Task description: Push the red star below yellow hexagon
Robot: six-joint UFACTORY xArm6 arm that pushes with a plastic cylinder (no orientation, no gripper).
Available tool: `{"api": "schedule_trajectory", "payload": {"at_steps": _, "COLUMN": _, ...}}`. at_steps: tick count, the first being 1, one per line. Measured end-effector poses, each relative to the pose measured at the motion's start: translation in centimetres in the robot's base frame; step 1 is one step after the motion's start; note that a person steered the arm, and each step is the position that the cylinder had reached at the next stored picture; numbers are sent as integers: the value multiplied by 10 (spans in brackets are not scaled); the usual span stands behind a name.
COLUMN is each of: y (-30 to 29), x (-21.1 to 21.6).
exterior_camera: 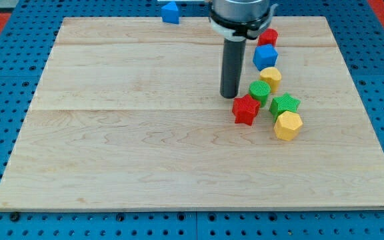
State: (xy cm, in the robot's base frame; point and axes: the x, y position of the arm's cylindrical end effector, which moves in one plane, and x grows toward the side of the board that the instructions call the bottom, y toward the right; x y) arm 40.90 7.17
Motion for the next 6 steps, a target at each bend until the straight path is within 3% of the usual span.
{"api": "schedule_trajectory", "payload": {"at_steps": 2, "y": 7, "x": 111}}
{"api": "schedule_trajectory", "payload": {"at_steps": 3, "y": 11, "x": 139}}
{"api": "schedule_trajectory", "payload": {"at_steps": 5, "y": 75, "x": 160}}
{"api": "schedule_trajectory", "payload": {"at_steps": 6, "y": 113, "x": 197}}
